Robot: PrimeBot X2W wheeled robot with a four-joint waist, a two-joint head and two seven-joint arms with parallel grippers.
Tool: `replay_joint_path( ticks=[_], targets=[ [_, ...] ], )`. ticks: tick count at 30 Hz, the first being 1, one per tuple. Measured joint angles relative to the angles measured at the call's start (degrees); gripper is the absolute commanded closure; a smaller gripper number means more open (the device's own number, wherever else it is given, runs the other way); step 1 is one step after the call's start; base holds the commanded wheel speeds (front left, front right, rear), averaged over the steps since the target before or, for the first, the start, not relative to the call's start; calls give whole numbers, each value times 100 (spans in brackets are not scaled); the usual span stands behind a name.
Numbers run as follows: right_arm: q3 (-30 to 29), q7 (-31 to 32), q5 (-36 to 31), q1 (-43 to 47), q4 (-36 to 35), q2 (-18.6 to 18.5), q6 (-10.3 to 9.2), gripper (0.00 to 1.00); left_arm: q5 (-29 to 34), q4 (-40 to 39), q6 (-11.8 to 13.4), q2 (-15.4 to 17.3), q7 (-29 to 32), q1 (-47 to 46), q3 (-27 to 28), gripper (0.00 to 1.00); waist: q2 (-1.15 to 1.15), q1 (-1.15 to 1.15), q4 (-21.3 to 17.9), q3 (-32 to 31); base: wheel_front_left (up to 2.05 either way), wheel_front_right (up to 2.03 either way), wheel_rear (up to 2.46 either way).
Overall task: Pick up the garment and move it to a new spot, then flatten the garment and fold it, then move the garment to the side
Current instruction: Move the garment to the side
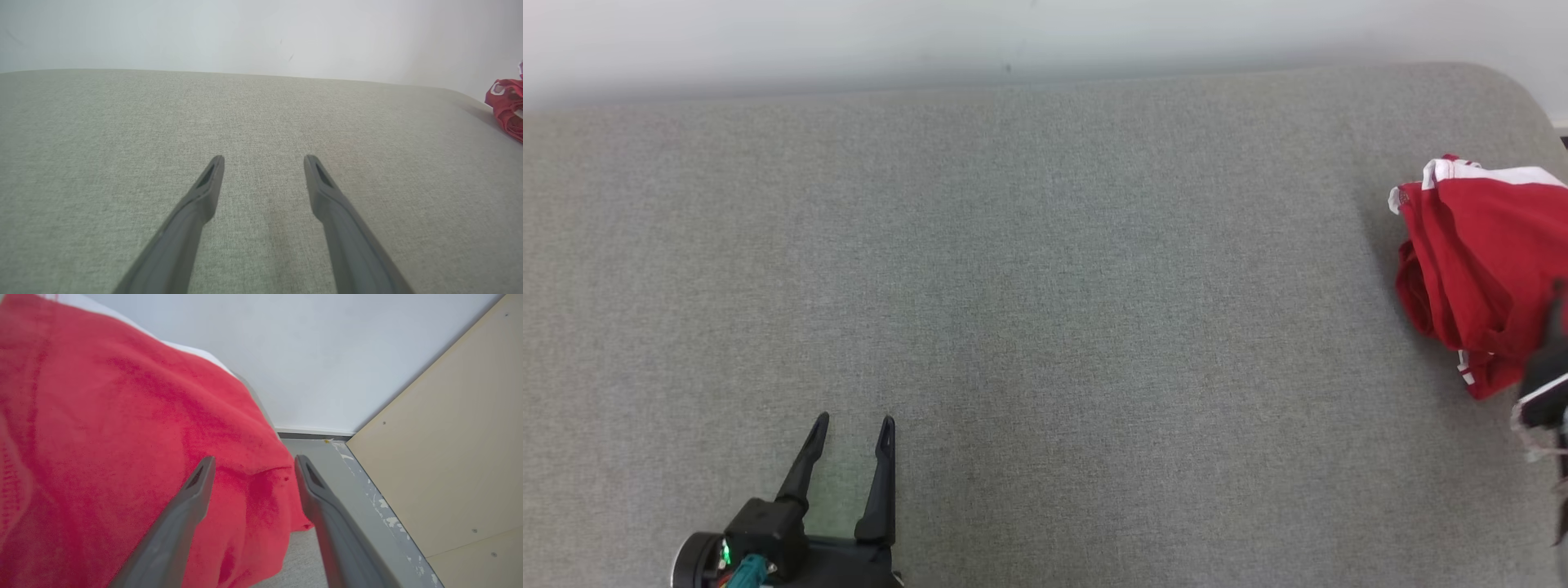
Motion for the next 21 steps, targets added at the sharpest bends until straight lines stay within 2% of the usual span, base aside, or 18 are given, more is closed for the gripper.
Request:
replay_joint_path(
  ticks=[4, 9, 21],
  targets=[
    [366, -19, 19, 87, -124, 371, 0, 0, -38, 20, 0, 0, 0, 88, 19, 0, 0, 0, 39, -99, 0, 0, 0],
    [1107, -24, 579, 376, -553, 915, 1, 0, -69, 16, 0, 2, 0, 194, 77, 0, 0, 0, 76, -240, 0, 0, 0],
    [2242, -24, 1521, 1218, -977, 1477, 0, 0, -200, 24, 27, 3, 1, 566, 250, 0, 0, -1, 166, -806, 0, 0, 0]
  ],
)
